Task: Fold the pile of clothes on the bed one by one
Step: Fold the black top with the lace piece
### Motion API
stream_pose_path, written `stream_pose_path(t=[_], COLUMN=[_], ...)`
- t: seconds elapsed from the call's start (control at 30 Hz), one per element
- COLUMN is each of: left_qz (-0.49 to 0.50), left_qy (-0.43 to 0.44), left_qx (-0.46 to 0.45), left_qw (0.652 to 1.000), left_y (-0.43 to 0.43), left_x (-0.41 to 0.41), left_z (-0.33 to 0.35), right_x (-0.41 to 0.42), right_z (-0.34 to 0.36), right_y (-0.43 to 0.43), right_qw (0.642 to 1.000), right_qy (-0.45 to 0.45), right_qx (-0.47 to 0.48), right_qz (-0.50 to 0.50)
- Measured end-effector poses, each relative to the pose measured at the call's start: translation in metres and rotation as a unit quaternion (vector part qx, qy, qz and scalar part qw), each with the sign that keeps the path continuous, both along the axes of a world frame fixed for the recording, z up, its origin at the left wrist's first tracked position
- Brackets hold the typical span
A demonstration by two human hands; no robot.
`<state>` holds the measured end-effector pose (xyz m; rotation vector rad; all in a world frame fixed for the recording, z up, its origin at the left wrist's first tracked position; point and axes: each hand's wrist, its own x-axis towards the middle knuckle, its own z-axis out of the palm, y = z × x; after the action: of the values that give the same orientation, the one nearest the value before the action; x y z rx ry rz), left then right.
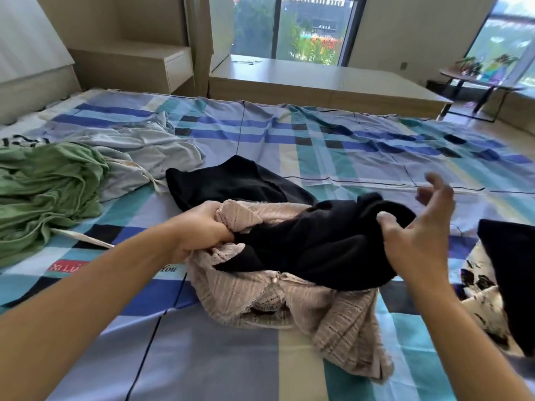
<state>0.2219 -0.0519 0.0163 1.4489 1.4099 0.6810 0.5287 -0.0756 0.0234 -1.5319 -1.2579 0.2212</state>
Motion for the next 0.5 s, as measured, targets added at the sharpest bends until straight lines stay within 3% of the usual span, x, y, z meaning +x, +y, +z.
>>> stream_pose_path(t=[0.07,0.13,0.17,0.23,0.33,0.5], left_qz=[-0.015,-0.046,-0.062,-0.089,-0.11,-0.155], left_qy=[-0.132,-0.219,-0.247,-0.278,-0.302,-0.321], left_qx=[-0.022,-0.035,-0.04,-0.045,-0.049,-0.08], left_qw=[0.991,0.974,0.966,0.955,0.945,0.931], left_y=[-0.005,-0.011,-0.012,-0.014,-0.014,-0.015], left_x=[0.006,0.014,0.016,0.016,0.008,0.001], left_z=[0.007,0.013,0.013,0.014,0.014,0.018], right_x=[-0.026,-0.052,-0.059,-0.063,-0.06,-0.057], right_z=[0.006,0.005,-0.002,-0.013,-0.018,-0.024], right_y=[-0.013,-0.024,-0.026,-0.026,-0.021,-0.005], right_qw=[0.983,0.928,0.897,0.881,0.896,0.868], right_qy=[-0.091,-0.16,-0.204,-0.24,-0.256,-0.365], right_qx=[0.086,0.013,-0.047,-0.103,-0.107,-0.118], right_qz=[0.137,0.336,0.39,0.395,0.347,0.315])
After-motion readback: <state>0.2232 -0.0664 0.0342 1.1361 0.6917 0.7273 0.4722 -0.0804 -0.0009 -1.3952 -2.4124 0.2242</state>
